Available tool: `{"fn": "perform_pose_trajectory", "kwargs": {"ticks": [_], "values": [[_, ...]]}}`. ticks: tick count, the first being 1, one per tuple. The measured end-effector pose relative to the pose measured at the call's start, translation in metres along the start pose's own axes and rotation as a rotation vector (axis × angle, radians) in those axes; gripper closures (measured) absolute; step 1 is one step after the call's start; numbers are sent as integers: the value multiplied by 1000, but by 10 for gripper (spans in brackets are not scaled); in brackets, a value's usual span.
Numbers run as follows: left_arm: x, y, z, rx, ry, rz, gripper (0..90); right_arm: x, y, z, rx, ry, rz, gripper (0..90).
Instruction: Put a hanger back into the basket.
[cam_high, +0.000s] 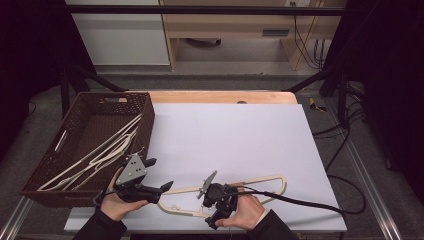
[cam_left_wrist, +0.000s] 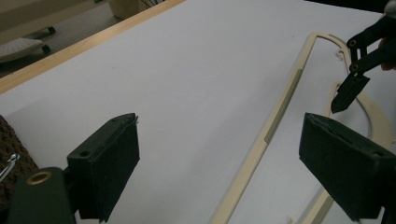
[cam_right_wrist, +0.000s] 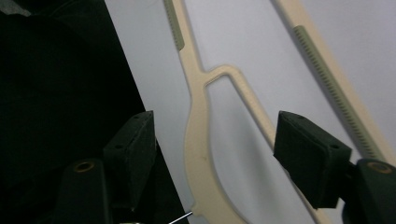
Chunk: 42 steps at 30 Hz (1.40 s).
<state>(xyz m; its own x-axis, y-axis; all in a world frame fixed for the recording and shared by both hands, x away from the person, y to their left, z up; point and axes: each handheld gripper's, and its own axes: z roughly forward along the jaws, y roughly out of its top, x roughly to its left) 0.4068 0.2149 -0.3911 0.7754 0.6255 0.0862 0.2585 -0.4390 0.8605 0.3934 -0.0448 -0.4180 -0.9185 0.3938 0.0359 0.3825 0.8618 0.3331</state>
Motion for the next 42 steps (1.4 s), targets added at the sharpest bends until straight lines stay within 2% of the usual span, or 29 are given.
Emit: {"fn": "perform_pose_trajectory", "kwargs": {"ticks": [15,20,26,30,32,35,38,40,42], "values": [[-1,0,2,7,-1,6,119,6,-1,23,99,21,-13,496],[-1,-1,2,11,-1,7,119,7,-2,29,135,25,-19,531],[-2,-1,4,15,-5,8,120,8,-1,30,148,-11,-26,613],[-2,-1,4,15,-4,8,121,11,2,31,180,-26,-17,638],[-2,-1,3,15,-2,10,121,11,3,32,193,-28,-25,657],[-2,-1,3,15,-3,11,122,11,6,32,220,-23,-9,730],[-1,-1,3,16,-3,11,122,9,8,32,229,-13,0,738],[-1,-1,3,17,-4,11,123,9,9,33,238,-12,-13,741],[-2,-1,3,18,-9,15,122,9,11,33,247,-9,6,743]]}}
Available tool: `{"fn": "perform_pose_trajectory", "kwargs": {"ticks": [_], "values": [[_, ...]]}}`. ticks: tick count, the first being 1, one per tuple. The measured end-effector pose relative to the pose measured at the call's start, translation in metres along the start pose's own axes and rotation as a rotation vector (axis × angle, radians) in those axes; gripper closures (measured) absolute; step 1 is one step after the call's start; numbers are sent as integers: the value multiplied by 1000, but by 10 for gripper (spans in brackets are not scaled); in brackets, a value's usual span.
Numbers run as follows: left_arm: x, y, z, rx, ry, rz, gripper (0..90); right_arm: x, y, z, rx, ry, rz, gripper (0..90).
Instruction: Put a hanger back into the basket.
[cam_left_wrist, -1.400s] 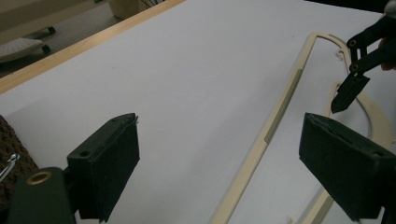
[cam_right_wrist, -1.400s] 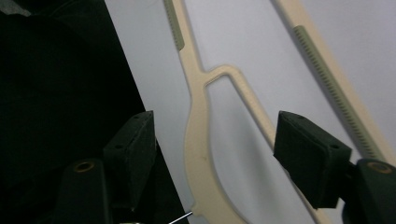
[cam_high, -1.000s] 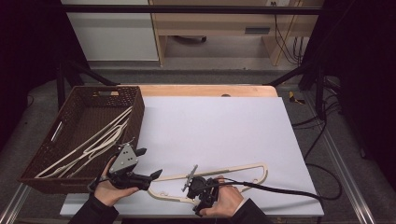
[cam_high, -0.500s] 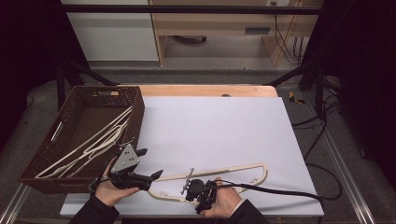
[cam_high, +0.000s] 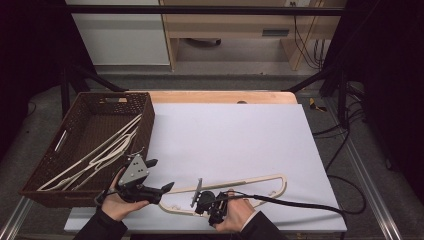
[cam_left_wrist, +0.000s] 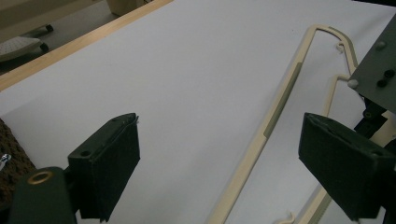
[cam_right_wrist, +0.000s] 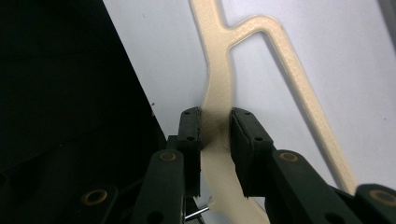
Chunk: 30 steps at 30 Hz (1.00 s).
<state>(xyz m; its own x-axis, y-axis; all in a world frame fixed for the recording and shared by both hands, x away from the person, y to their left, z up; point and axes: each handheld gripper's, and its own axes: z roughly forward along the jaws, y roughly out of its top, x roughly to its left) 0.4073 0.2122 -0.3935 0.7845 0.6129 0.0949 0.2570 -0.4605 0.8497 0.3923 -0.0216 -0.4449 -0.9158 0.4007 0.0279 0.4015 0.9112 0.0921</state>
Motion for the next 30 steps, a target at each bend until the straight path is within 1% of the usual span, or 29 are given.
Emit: {"fn": "perform_pose_trajectory", "kwargs": {"ticks": [1,4,6,7,8,9,10,14,19,21,22,23,25,26,27,28,29,30], "values": [[0,0,0,0,-1,2,122,-1,0,0,-2,4,-9,744],[0,0,0,2,-1,6,122,-2,0,-1,9,15,-4,748],[0,0,-1,0,-3,5,122,-4,0,-2,11,19,-16,748],[0,0,-1,-2,-3,5,122,-4,0,-3,14,23,-7,748],[1,0,-1,-3,-1,8,122,-5,0,-5,13,24,-12,748],[1,0,-1,-4,-1,8,122,-6,-1,-8,17,22,-5,749],[1,0,-2,-6,-1,8,122,-7,-1,-9,15,17,-15,749],[1,1,-3,-9,-3,13,122,-12,-4,-22,8,4,-4,749],[-1,2,-5,-15,-11,33,122,-18,-6,-40,-2,-7,5,749],[-2,4,-6,-15,-22,48,121,-21,-7,-48,-7,-9,8,749],[-4,5,-6,-13,-28,60,121,-22,-7,-51,-10,-9,-1,749],[-5,6,-6,-12,-34,68,121,-23,-8,-56,-17,-17,11,749],[-11,9,-7,-8,-46,107,120,-26,-9,-64,-20,-21,11,749],[-13,11,-7,-4,-49,121,120,-27,-9,-67,-22,-26,3,749],[-16,13,-6,7,-55,141,118,-28,-9,-70,-22,-23,4,749],[-19,15,-6,26,-55,180,116,-29,-10,-74,-26,-25,4,749],[-22,17,-6,35,-59,204,116,-29,-10,-79,-32,-19,6,749],[-25,18,-5,38,-66,218,114,-30,-11,-83,-43,-19,0,749]]}}
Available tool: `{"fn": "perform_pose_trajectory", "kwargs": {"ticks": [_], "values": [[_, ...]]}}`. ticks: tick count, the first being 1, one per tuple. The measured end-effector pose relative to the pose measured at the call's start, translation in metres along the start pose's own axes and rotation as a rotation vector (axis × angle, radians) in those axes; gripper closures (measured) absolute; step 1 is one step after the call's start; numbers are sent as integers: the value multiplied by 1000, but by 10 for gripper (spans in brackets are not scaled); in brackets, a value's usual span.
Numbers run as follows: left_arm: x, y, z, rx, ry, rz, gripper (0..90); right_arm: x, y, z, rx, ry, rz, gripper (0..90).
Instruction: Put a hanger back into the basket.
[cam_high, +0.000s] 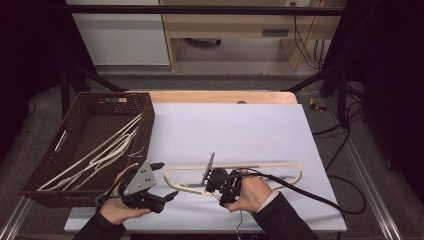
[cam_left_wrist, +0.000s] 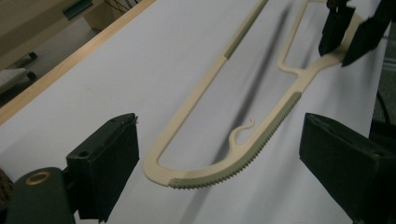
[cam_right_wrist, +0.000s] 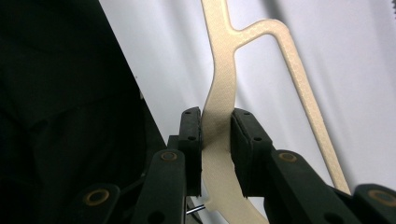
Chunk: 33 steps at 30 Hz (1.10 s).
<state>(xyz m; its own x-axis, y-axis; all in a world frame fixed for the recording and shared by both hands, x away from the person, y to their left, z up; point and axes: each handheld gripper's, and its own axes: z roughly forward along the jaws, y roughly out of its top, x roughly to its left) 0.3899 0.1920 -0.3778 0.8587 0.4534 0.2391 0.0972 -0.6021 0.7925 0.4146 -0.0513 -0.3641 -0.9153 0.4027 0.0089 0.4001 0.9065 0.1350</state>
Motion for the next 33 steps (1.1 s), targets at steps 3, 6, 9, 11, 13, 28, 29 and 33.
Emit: {"fn": "perform_pose_trajectory", "kwargs": {"ticks": [3,6,9,11,13,28,29,33], "values": [[-7,8,3,28,2,69,113,-1,0,-10,-15,-2,5,748],[-12,17,6,60,22,149,116,-3,0,-19,-25,1,-8,748],[-15,27,11,89,34,222,127,-3,0,-27,-28,13,-11,749],[-18,32,14,109,33,265,136,-3,0,-32,-30,11,-18,748],[-21,37,17,134,46,318,146,-3,0,-36,-33,15,-15,748],[-43,52,36,234,97,612,376,-6,-2,-44,-36,38,-20,748],[-45,53,36,236,100,626,395,-6,-2,-45,-32,40,-20,748],[-50,55,40,262,125,688,468,-6,-1,-44,-33,52,-12,748]]}}
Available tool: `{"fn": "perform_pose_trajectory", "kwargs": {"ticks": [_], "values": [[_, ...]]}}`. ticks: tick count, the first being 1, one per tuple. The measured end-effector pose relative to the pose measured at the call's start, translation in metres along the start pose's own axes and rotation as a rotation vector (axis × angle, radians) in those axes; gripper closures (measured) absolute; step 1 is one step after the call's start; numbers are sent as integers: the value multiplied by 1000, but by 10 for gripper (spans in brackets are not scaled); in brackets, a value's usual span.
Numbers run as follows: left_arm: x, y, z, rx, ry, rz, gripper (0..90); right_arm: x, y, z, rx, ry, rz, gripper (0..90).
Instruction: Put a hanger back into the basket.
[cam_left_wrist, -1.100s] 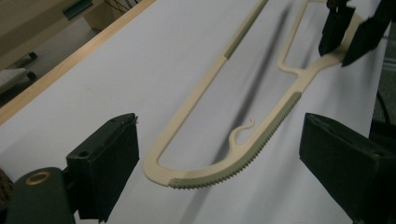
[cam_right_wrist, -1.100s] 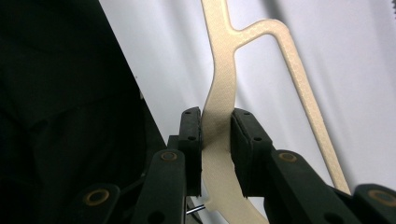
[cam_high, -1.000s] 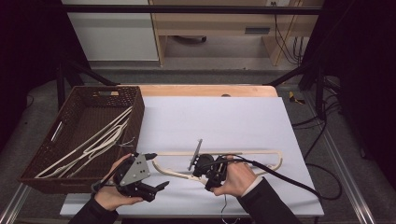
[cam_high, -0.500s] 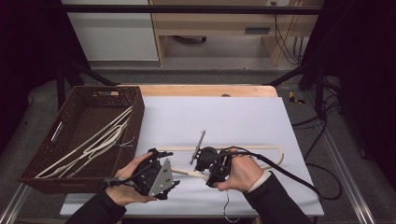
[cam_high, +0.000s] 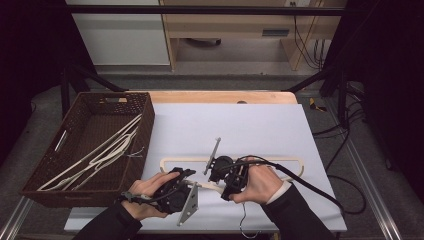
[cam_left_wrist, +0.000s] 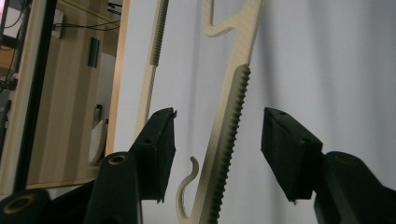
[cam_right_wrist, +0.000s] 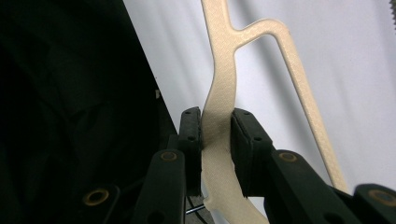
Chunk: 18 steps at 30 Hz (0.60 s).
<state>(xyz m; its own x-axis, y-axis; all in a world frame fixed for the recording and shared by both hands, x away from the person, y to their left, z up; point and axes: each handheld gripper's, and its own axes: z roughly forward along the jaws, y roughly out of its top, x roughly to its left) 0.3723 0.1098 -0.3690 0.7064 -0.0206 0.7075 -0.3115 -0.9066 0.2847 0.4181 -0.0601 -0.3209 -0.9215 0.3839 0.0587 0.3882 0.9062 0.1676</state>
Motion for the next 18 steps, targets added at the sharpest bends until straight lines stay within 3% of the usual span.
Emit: {"fn": "perform_pose_trajectory", "kwargs": {"ticks": [8,11,12,14,18], "values": [[-8,11,3,32,72,132,634,-1,2,0,3,19,3,747],[-11,14,7,28,93,136,710,-1,2,-1,0,28,-3,747],[-10,14,6,50,99,162,741,-1,2,-2,-5,30,-3,748],[-10,15,6,50,104,168,793,0,1,-3,-5,39,0,748],[-13,16,7,65,128,211,812,0,1,-4,-12,41,-8,747]]}}
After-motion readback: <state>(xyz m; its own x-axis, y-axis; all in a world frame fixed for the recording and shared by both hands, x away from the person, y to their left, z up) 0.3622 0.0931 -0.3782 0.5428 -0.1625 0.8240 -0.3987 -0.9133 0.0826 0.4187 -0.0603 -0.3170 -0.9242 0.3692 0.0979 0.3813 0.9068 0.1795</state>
